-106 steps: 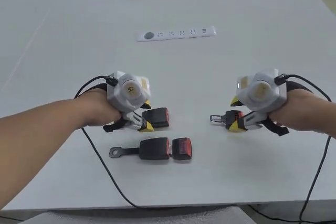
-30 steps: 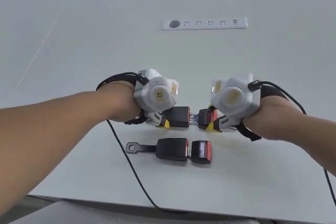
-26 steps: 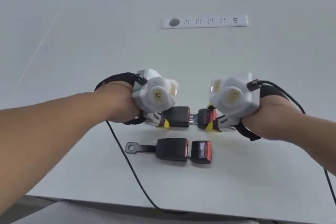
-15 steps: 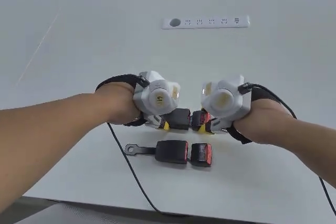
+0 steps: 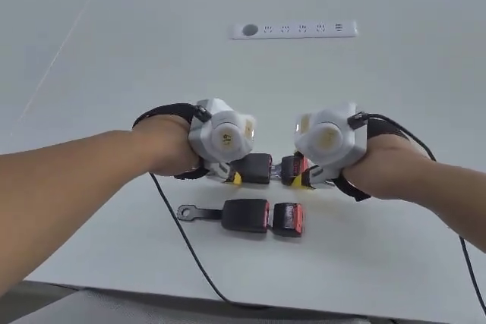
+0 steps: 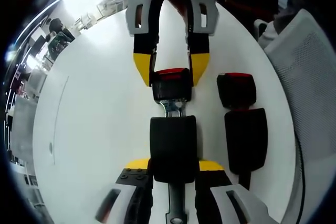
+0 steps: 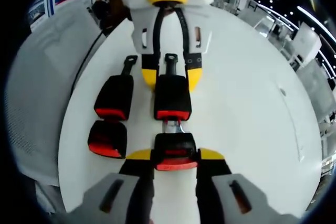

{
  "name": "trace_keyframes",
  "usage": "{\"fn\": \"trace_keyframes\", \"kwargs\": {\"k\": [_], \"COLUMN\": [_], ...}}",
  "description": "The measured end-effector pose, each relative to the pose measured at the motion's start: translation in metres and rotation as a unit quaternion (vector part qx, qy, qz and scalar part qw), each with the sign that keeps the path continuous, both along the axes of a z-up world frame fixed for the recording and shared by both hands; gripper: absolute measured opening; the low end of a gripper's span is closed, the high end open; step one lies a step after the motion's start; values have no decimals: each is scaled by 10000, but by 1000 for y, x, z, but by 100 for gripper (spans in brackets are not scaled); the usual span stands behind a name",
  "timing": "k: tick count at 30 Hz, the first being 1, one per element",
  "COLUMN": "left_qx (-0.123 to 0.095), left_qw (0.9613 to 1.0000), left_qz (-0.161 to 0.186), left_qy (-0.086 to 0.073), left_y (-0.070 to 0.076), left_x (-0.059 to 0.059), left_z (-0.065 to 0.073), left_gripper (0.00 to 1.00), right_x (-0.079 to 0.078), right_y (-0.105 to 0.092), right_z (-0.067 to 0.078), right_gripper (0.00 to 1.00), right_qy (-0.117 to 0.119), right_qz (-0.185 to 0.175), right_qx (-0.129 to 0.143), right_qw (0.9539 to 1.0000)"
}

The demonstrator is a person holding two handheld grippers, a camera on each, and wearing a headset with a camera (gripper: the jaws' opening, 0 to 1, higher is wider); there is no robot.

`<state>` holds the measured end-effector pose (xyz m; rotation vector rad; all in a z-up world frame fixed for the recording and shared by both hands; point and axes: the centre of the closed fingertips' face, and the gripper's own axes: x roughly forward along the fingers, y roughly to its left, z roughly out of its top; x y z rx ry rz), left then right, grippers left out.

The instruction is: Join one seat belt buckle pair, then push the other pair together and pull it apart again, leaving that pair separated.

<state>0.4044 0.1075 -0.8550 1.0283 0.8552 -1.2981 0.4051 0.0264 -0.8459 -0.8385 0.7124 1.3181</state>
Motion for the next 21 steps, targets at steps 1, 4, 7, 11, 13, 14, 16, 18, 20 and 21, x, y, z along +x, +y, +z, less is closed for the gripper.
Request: {"fn": "trace_keyframes", "kwargs": {"k": [1,4,7,11,13,14,16,18,20,21], "left_qx": [-3,-2,-38,-65,-65,-69,-73,-73,-68,-64], "left_qw": [10000,10000,10000,10000,10000,10000,10000,9999,9999,9999], "left_qz": [-7,-57,-36,-57,-56,-52,-46,-28,-4,9], "left_qy": [26,19,10,7,16,25,46,72,90,97], "left_y": [0,-1,0,-1,-1,-1,-1,-1,-1,-1], "left_x": [0,0,-1,-1,0,0,-1,-1,0,0], "left_z": [0,0,0,0,0,-1,-1,-1,-1,-1], "left_gripper": [30,30,30,31,31,31,31,31,31,31], "right_x": [-1,-4,-5,-6,-9,-9,-12,-14,-17,-17], "right_y": [1,-1,-7,-27,-40,-48,-58,-70,-80,-84], "right_z": [0,2,2,1,2,1,1,2,3,4], "right_gripper": [27,28,28,28,29,29,29,29,29,30], "right_qy": [135,155,161,148,161,134,130,108,100,82], "right_qz": [-87,-118,-92,-78,-78,-86,-106,-144,-178,-198], "right_qx": [131,212,224,166,131,96,64,-2,-27,-50], "right_qw": [9998,9996,9996,9997,9998,9998,9998,9998,9998,9998]}}
